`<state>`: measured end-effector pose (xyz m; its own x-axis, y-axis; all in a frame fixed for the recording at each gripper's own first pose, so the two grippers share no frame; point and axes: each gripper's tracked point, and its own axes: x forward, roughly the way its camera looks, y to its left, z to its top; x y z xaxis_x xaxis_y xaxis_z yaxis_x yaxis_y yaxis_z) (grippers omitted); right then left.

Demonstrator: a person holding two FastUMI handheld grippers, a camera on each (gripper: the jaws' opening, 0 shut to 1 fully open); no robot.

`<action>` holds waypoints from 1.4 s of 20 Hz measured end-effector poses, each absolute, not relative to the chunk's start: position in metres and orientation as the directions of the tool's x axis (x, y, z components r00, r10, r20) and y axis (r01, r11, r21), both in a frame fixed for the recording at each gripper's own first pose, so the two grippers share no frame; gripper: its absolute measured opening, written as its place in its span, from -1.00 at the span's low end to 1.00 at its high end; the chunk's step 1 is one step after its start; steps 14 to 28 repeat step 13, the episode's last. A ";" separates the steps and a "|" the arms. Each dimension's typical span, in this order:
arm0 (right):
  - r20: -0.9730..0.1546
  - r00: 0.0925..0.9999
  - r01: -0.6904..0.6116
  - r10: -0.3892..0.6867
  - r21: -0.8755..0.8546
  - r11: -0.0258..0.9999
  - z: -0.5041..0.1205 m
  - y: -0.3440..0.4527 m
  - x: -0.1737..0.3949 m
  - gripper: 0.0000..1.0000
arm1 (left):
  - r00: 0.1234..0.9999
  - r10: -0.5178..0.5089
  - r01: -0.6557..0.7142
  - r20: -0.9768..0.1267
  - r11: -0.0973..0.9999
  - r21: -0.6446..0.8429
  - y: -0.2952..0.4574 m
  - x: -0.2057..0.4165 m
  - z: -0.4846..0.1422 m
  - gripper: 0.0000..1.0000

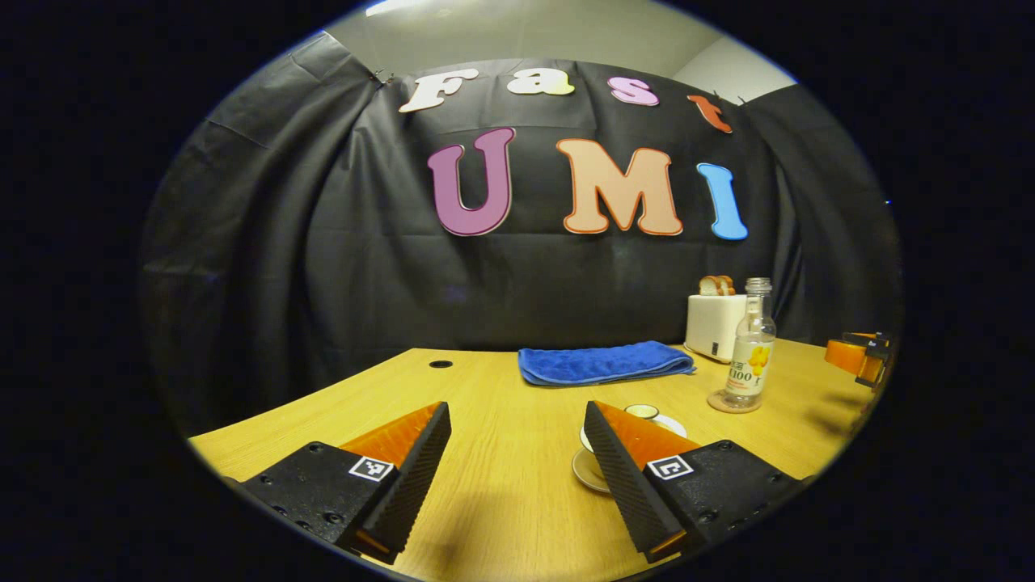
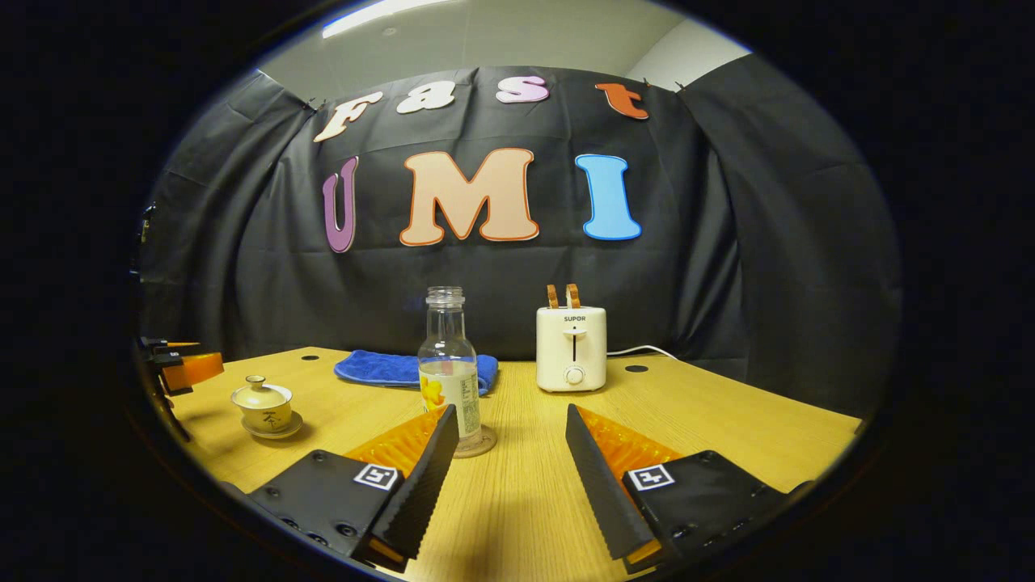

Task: Open the teacup lid with one hand, grasp the water bottle and pour water into the teacup with the other hand; after pouring, place the water bottle on the coaster and then close the teacup lid.

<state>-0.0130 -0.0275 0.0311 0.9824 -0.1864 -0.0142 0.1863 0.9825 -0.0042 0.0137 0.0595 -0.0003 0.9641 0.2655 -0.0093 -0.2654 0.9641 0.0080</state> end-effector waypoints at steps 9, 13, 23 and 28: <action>-0.013 0.976 0.218 -0.218 -0.006 0.976 0.031 -0.034 -0.016 0.73 | 0.958 0.288 -0.288 -0.009 0.958 0.008 0.062 0.012 -0.002 0.94; -0.013 0.976 0.218 -0.218 -0.006 0.976 0.030 -0.035 -0.016 0.74 | 0.957 0.289 -0.288 -0.009 0.957 0.008 0.062 0.012 0.000 0.95; -0.013 0.976 0.218 -0.218 -0.006 0.976 0.030 -0.035 -0.016 0.74 | 0.957 0.289 -0.288 -0.009 0.957 0.008 0.062 0.012 0.000 0.95; -0.013 0.976 0.218 -0.218 -0.006 0.976 0.030 -0.035 -0.016 0.74 | 0.957 0.289 -0.288 -0.009 0.957 0.008 0.062 0.012 0.000 0.95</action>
